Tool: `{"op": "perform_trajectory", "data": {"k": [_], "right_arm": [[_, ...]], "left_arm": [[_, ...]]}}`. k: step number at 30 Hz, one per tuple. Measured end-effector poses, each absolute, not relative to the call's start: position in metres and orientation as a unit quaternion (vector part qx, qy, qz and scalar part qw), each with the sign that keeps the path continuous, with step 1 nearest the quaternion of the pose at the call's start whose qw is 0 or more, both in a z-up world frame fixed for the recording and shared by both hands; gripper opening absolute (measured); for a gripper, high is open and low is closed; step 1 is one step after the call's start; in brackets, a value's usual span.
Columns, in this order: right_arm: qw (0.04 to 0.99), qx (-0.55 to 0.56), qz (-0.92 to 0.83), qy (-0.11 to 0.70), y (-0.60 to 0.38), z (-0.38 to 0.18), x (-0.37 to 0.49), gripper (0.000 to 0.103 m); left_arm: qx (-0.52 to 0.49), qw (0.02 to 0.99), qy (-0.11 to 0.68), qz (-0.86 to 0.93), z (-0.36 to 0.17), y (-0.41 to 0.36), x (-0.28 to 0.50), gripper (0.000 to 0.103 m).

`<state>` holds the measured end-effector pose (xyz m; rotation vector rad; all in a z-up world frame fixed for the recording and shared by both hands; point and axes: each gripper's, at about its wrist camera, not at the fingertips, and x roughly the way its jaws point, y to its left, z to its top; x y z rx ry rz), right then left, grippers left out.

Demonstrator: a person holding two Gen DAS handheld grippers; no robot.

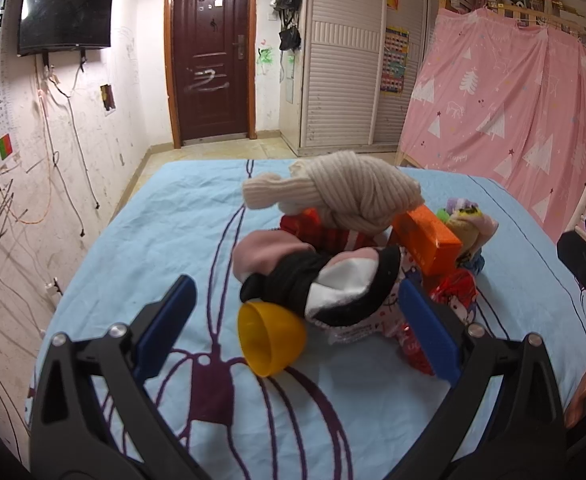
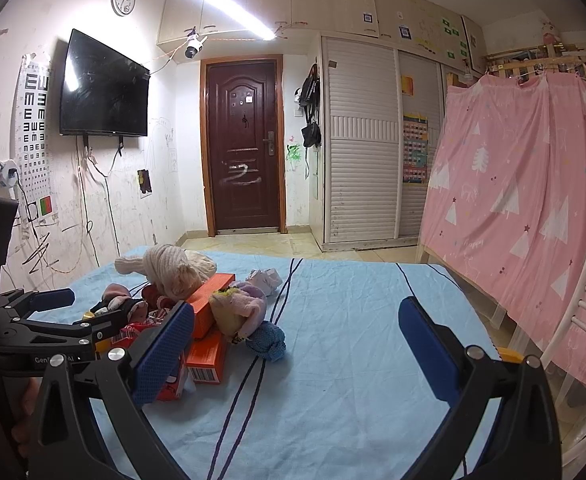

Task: Collect trash

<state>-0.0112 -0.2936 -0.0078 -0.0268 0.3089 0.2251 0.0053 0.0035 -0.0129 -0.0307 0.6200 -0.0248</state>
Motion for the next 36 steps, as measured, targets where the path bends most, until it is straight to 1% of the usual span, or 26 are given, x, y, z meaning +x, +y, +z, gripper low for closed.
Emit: {"op": "perform_trajectory", "data": {"k": [30, 36], "right_arm": [[0.981, -0.015, 0.113, 0.156, -0.293, -0.008, -0.011, 0.095], [0.970, 0.003, 0.144, 0.198, -0.297, -0.011, 0.004, 0.095]], "left_arm": [[-0.017, 0.951, 0.309, -0.012, -0.014, 0.004, 0.006, 0.097], [-0.016, 0.945, 0.326, -0.013, -0.010, 0.016, 0.009, 0.097]]}}
